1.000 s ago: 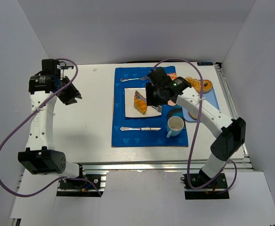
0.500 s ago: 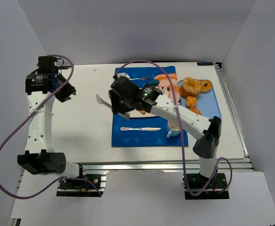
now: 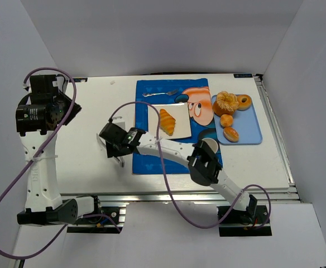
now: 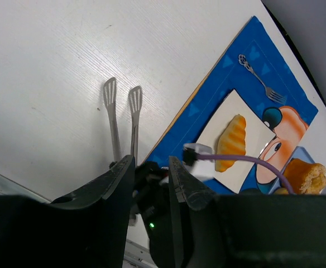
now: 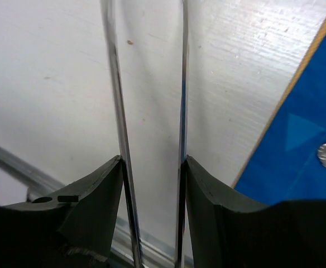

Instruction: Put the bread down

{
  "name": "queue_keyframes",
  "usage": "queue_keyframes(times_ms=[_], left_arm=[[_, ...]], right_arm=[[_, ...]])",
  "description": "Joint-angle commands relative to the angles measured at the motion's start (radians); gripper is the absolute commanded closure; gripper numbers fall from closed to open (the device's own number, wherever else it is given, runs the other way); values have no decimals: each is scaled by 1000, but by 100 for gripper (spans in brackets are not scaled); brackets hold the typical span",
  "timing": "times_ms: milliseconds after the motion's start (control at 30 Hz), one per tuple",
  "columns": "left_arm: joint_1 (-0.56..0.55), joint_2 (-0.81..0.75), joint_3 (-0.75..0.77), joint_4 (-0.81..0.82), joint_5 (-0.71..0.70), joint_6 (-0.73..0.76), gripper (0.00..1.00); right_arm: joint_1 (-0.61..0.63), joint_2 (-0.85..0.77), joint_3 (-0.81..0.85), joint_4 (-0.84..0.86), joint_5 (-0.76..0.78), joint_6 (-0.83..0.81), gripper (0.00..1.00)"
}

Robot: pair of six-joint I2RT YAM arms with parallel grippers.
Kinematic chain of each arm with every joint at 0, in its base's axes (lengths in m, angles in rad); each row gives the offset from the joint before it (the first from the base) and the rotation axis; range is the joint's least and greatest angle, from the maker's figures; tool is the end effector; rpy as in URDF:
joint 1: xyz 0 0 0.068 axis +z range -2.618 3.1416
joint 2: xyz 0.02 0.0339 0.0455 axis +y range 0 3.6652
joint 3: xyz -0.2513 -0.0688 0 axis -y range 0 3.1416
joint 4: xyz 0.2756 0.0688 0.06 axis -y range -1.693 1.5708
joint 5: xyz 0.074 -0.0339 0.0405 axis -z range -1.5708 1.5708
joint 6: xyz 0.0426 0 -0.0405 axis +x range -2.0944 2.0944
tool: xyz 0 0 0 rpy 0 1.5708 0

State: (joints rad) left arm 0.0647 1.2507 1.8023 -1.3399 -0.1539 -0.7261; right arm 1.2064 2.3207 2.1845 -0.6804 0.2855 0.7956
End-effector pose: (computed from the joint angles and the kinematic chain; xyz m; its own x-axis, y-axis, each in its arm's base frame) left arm 0.2252 0.0211 0.4652 -0.4151 -0.6844 -0.5994 -0.5983 0.7017 -0.3868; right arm 0.2076 0.5107 0.2357 -0.7731 -0.1036 -0.6258 -0.3938 0.8518 0.3454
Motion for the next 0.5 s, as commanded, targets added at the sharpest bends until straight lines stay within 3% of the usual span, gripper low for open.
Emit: queue_keyframes(times_ms=[0,367,467], left_arm=[[-3,-22,9,-19,5,11,58],[-3,-34,-43,-2,28,60,58],[-3,-22,-34,10,33,66,58]], right_arm=[[18,63,47,62,27,74,47],[19,174,32,62,-3,31,33],[19,149,24,70,-8,-25,18]])
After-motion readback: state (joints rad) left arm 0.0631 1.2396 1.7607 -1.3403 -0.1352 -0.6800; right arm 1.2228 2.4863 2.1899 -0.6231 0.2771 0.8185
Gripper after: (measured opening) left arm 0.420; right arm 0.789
